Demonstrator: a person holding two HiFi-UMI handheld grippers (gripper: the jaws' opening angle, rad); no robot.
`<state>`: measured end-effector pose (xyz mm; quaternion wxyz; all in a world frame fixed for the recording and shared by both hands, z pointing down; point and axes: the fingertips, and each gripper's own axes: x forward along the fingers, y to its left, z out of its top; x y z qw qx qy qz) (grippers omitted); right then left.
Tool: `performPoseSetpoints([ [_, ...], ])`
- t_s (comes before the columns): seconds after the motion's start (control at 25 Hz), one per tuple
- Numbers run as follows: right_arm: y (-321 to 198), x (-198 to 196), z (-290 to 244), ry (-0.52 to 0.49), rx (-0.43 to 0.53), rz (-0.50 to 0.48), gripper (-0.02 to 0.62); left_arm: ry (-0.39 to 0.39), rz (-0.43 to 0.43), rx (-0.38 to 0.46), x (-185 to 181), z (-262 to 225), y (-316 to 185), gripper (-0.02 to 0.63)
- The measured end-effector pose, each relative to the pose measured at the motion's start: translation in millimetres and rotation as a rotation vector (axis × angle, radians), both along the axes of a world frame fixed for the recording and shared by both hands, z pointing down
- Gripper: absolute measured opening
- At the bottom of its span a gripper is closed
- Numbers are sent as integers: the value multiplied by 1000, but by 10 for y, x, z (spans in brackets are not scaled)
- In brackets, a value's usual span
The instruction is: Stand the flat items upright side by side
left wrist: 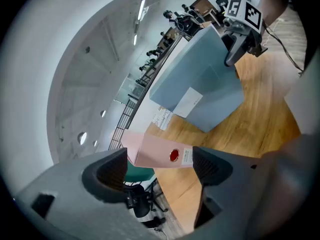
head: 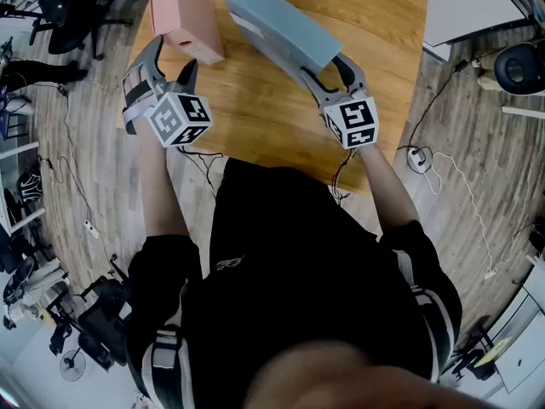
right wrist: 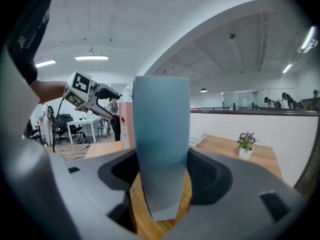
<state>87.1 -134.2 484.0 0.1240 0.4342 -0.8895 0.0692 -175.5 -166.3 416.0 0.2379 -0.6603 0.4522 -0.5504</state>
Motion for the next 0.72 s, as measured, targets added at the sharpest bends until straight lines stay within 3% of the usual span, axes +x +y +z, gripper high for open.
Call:
performPoseSetpoints([
  [0.32, -52, -407, 12, 0, -59, 42, 295, -141, 103, -86, -106, -9, -267, 425],
  [0.48, -104, -609, 20, -17, -93, 42, 298, -189, 112, -118, -187, -5, -422, 431],
  [0.72, -211, -907, -13, -10, -116, 55, 298, -177, 137, -135, -264, 35, -486, 434],
])
